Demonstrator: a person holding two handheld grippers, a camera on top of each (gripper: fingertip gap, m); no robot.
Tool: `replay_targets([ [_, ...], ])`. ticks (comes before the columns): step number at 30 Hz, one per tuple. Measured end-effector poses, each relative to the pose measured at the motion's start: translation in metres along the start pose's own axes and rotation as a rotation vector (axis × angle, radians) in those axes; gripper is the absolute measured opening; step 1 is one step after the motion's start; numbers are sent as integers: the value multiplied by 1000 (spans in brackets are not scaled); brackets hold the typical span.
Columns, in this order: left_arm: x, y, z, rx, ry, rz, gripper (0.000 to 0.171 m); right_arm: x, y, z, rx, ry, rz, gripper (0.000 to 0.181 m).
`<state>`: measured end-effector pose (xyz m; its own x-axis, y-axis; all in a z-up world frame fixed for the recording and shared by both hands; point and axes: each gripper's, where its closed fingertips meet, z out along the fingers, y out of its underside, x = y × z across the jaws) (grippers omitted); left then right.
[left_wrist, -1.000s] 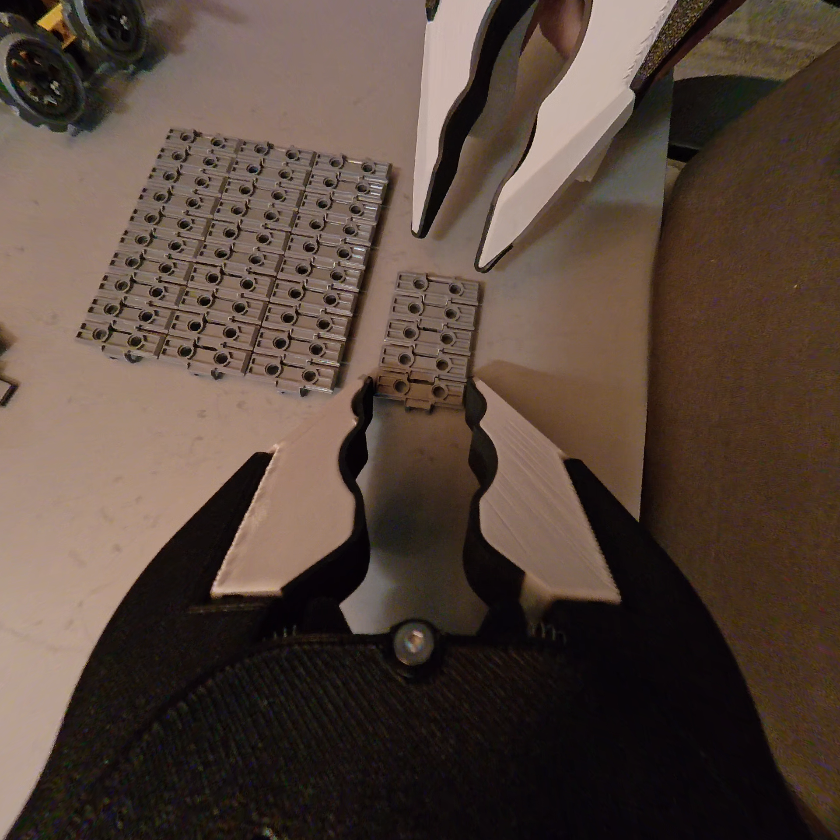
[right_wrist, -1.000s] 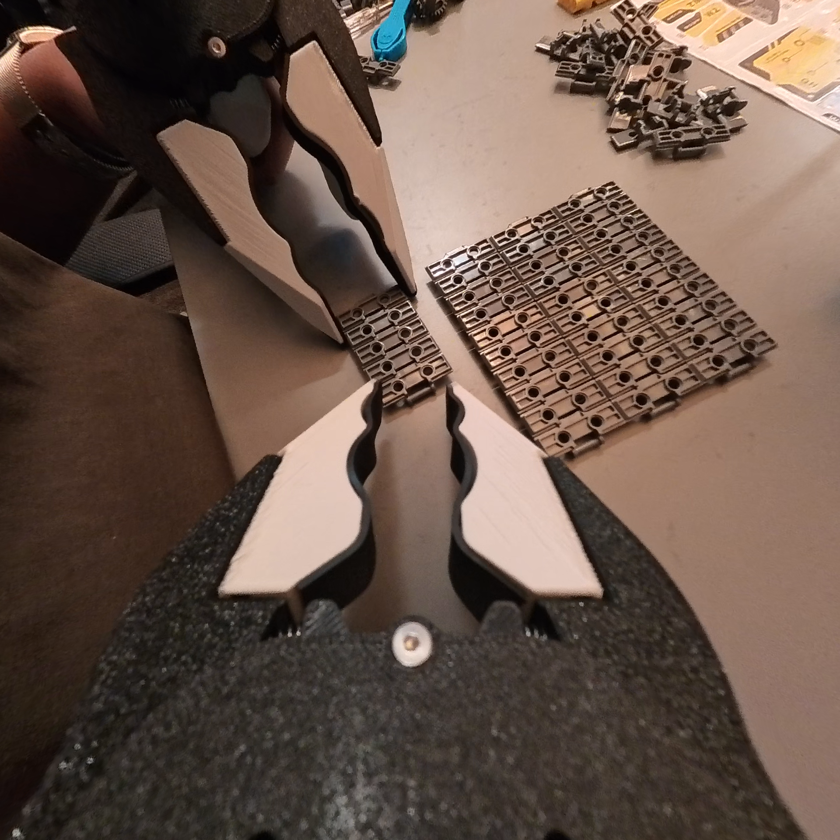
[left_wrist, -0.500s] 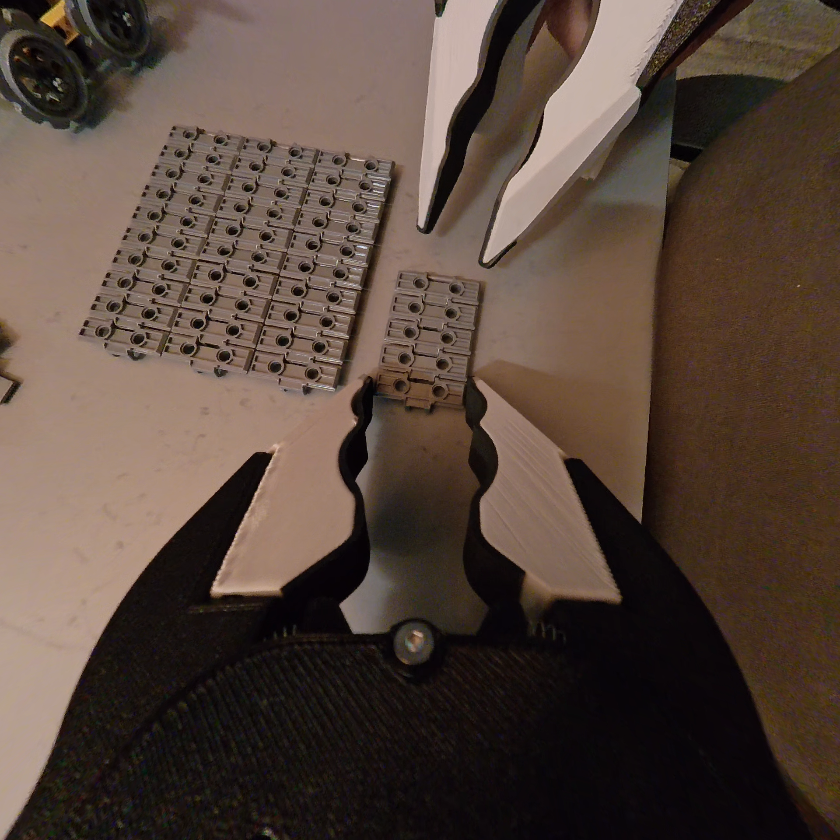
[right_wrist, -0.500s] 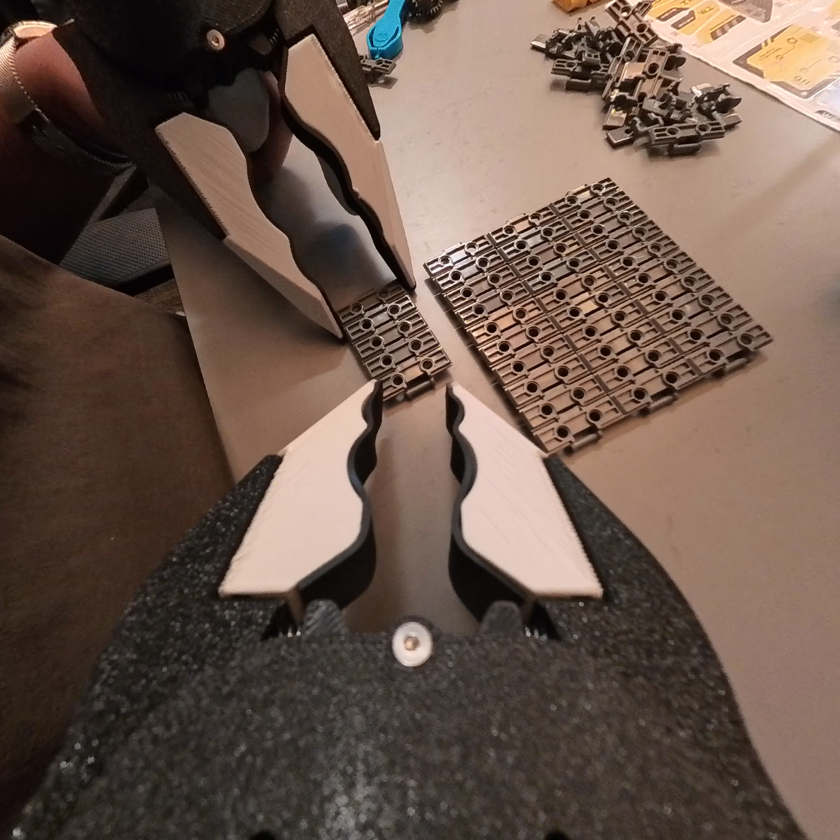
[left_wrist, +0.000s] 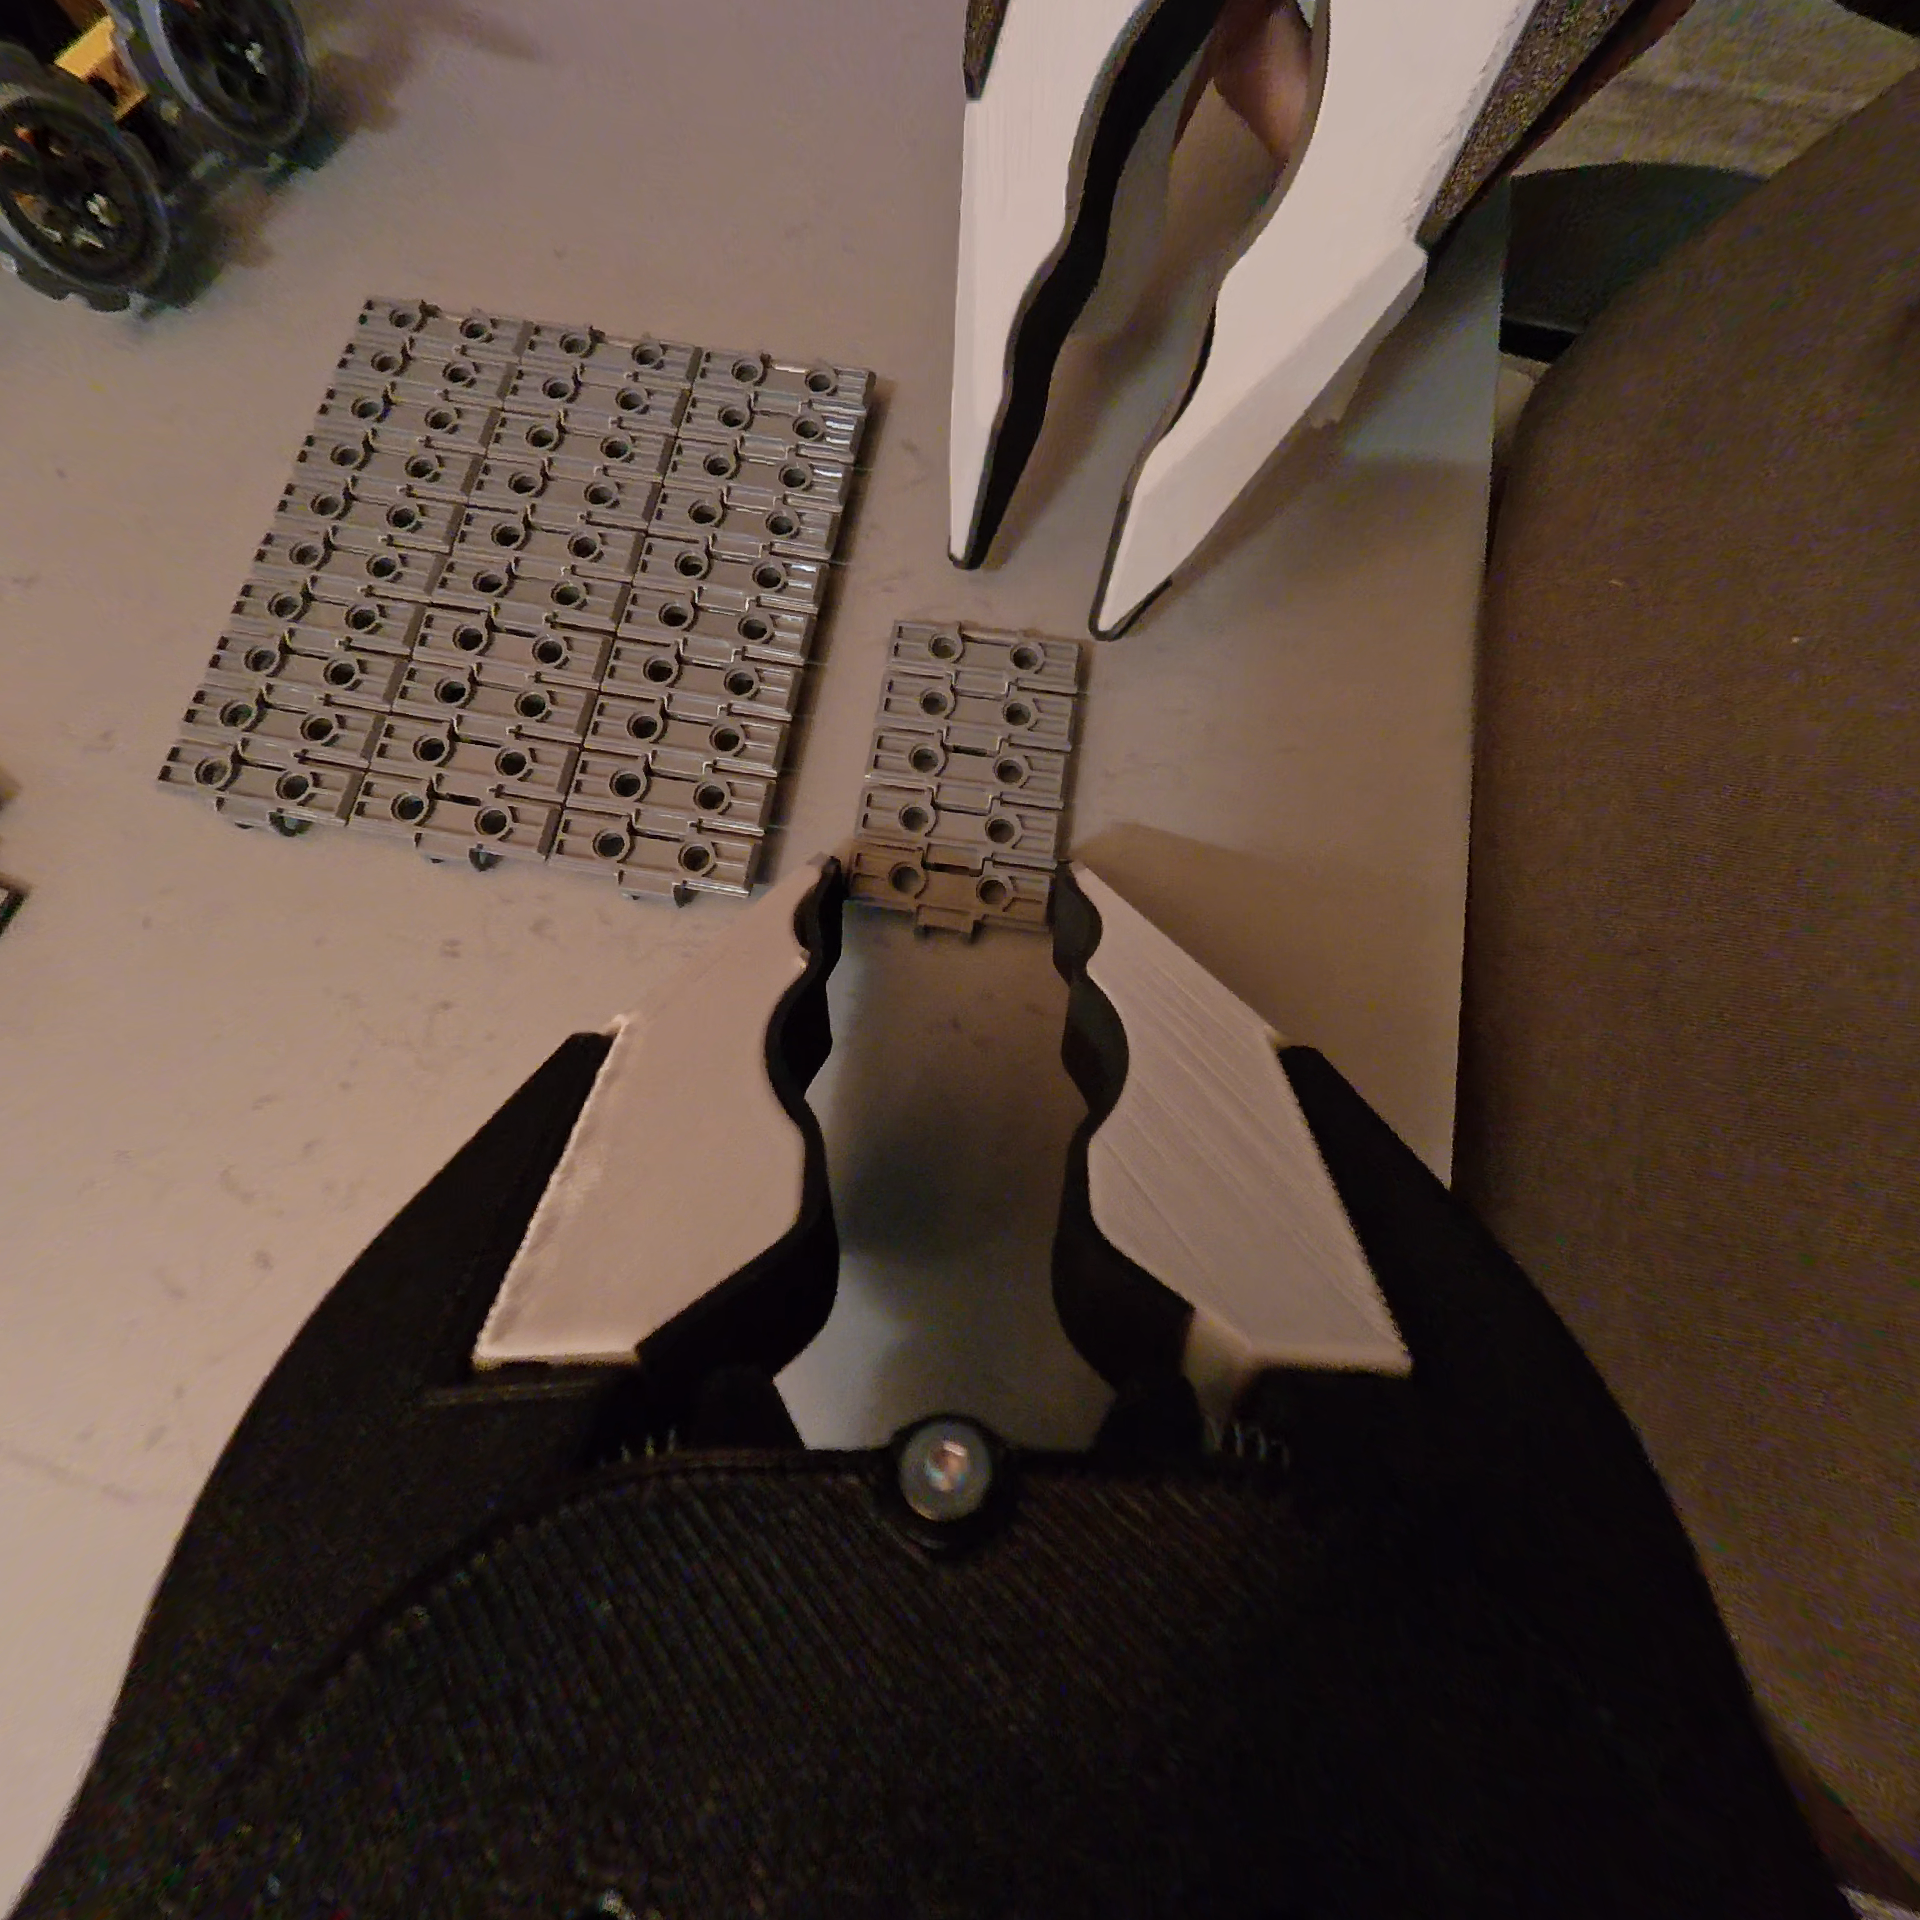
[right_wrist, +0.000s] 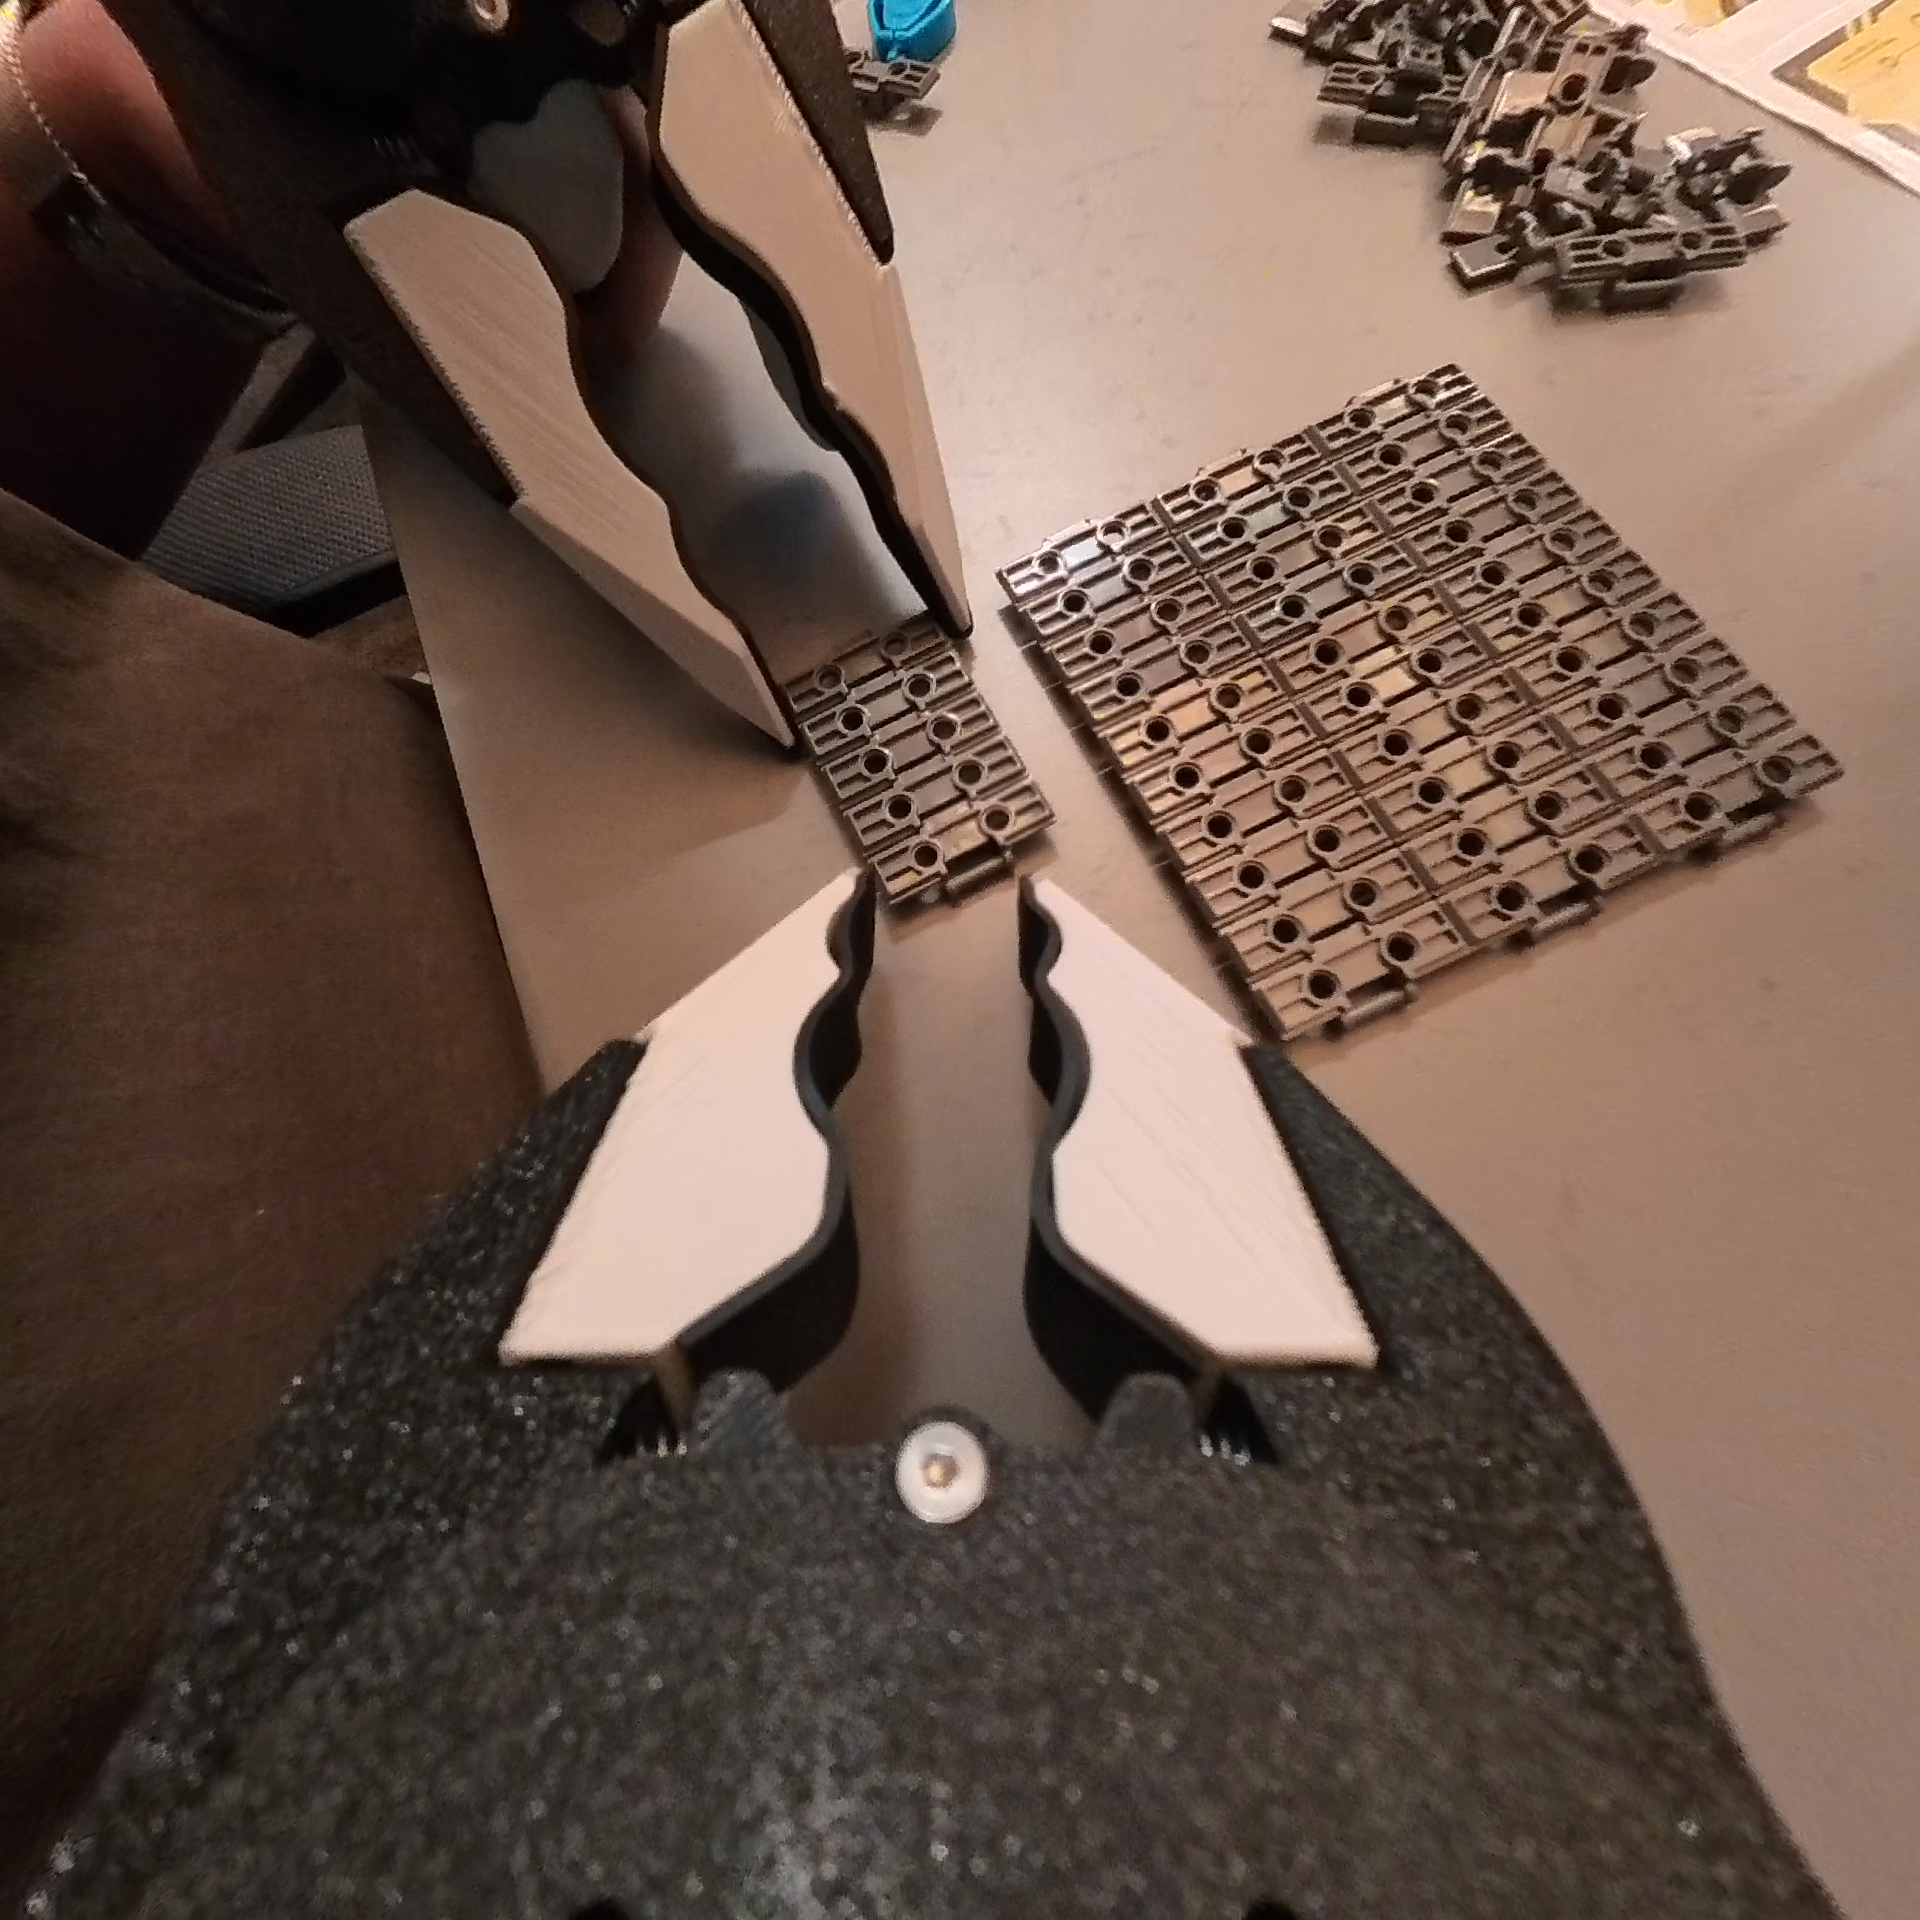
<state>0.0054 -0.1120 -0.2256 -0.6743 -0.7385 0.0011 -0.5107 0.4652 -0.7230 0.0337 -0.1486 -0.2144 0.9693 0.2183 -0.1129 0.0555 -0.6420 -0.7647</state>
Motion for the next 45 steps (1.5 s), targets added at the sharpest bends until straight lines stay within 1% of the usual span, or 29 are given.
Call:
replay_targets([
  [11, 0, 2, -2, -1, 24, 18, 39, -4, 2, 1, -15, -12, -14, 27],
  [24, -1, 2, -4, 5, 13, 40, 48, -3, 2, 1, -15, -21, -3, 27],
  [26, -2, 0, -10, 30, 3, 52, 50, -2, 2, 1, -11, -8, -2, 27],
  [29, -7, -9, -26, 100, -11, 30, 51, 1, 2, -2, -4, 9, 9, 27],
  [33, -31, -13, -45, 138, -108, -17, 52, 10, -7, -14, 54, 37, 5, 27],
  [35, -42, -16, -51, 156, -170, 6, 52, 16, -16, -24, 105, 40, -16, 28],
  [39, -64, -36, -66, 225, -310, 55, 52, 38, -36, -46, 222, 94, -7, 35],
  [41, -85, -41, -76, 234, -401, 49, 53, 53, -49, -58, 293, 141, -7, 39],
  [43, -113, -45, -91, 232, -518, 39, 52, 65, -65, -68, 365, 179, -9, 42],
  [45, -142, -47, -106, 233, -599, 9, 53, 70, -77, -70, 429, 163, -15, 49],
])
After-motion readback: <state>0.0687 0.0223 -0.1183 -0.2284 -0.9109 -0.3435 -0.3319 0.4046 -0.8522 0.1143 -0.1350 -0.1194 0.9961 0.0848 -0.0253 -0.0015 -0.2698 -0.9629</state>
